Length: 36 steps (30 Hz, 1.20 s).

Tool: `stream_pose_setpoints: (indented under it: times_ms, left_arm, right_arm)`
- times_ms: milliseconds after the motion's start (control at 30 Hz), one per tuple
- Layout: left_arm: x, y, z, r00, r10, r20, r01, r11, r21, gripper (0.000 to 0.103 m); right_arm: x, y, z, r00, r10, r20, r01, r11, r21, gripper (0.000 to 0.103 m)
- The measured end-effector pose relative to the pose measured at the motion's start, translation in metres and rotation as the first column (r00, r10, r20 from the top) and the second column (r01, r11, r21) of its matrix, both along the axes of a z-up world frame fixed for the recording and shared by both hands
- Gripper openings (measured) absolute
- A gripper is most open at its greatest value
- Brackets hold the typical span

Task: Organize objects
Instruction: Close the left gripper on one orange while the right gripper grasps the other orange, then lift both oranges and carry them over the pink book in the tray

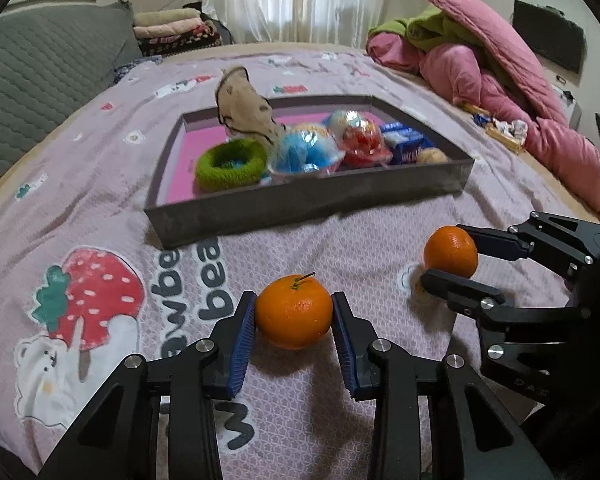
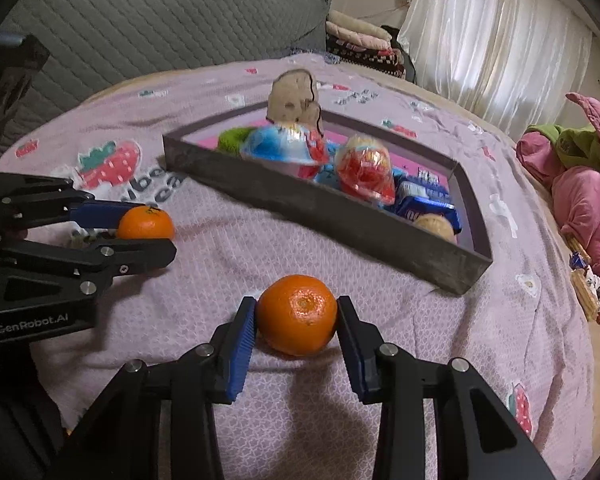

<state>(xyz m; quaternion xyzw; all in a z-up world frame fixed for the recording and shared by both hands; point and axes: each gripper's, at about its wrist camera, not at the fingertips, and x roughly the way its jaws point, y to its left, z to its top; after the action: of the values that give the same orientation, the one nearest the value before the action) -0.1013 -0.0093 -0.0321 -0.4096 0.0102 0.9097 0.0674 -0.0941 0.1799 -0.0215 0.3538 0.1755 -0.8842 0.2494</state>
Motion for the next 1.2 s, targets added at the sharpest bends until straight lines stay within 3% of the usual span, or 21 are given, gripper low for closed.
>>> stream_pose_setpoints:
  times_ms: [400, 733, 1200]
  left_arm:
    - [-0.003, -0.010, 0.042, 0.994, 0.054, -0.099, -0.051, 0.998, 0.028, 0.038]
    - [-0.018, -0.015, 0.074, 0.984, 0.079, -0.161, -0.074, 0.997, 0.037, 0.038]
    - [-0.040, -0.020, 0.086, 0.980, 0.088, -0.180, -0.081, 0.996, 0.045, 0.038]
  right_arm:
    - [0.008, 0.015, 0.056, 0.989, -0.044, -0.144, 0.019, 0.985, -0.169, 0.040]
    - [-0.008, 0.023, 0.088, 0.980, -0.072, -0.184, 0.031, 0.976, -0.217, 0.040]
    - [-0.029, 0.032, 0.112, 0.972, -0.100, -0.212, 0.043, 0.965, -0.258, 0.040]
